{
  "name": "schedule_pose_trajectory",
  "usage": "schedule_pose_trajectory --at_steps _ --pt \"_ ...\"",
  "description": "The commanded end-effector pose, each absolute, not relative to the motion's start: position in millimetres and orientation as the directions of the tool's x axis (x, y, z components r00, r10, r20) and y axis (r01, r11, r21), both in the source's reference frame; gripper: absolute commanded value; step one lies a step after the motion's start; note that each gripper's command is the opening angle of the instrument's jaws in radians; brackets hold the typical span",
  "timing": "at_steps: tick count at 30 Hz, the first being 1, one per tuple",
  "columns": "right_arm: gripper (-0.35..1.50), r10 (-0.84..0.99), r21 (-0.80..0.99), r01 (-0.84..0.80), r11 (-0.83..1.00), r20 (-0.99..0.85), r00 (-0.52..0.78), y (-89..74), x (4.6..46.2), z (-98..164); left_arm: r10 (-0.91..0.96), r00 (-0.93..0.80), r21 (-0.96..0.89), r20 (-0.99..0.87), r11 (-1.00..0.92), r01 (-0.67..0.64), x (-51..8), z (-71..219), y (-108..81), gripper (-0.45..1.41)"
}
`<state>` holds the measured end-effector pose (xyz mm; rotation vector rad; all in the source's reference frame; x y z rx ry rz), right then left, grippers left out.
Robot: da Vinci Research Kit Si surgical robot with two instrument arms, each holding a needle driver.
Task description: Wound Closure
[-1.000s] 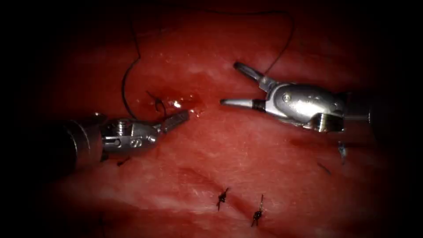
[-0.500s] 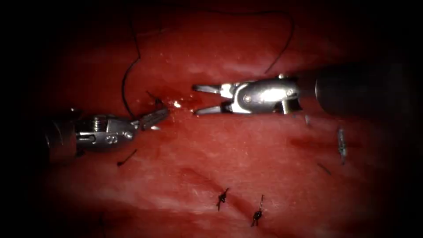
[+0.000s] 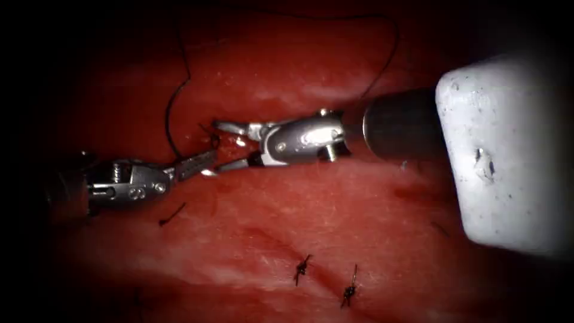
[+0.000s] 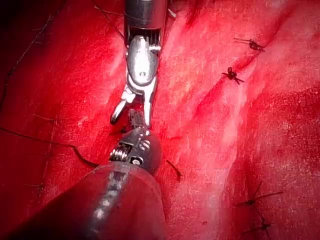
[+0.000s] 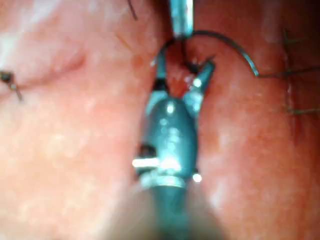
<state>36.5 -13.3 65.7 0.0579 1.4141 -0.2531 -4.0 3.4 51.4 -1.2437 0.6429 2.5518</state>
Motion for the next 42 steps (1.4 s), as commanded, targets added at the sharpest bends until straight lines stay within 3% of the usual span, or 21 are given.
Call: schedule_pose_trajectory --at_steps 1,7,38,41,42 --pt "0.99 -0.138 -0.108 0.210 0.972 -0.981 0.133 -13.8 37.0 66.4 0.014 -0.612 0.284 -0.791 -0.877 -0.387 -4.6 52.0 3.4 -0.45" --pt "0.82 -0.133 -0.106 0.194 0.975 -0.982 0.134 -13.6 38.3 65.9 0.016 -0.613 0.285 -0.790 -0.876 -0.389 -5.0 51.5 3.0 -0.45" --pt "0.84 -0.195 -0.177 0.174 0.969 -0.977 0.091 -14.7 43.6 65.6 0.019 -0.609 0.279 -0.793 -0.877 -0.390 -5.9 50.9 3.3 -0.45" --pt "0.66 -0.202 -0.185 0.172 0.968 -0.975 0.088 -14.9 43.6 65.7 0.019 -0.609 0.279 -0.793 -0.877 -0.391 -5.9 50.9 3.4 -0.45" --pt "0.30 -0.203 -0.185 0.174 0.967 -0.975 0.087 -15.0 43.6 65.7 0.019 -0.609 0.279 -0.793 -0.877 -0.391 -5.9 50.9 3.4 -0.45"
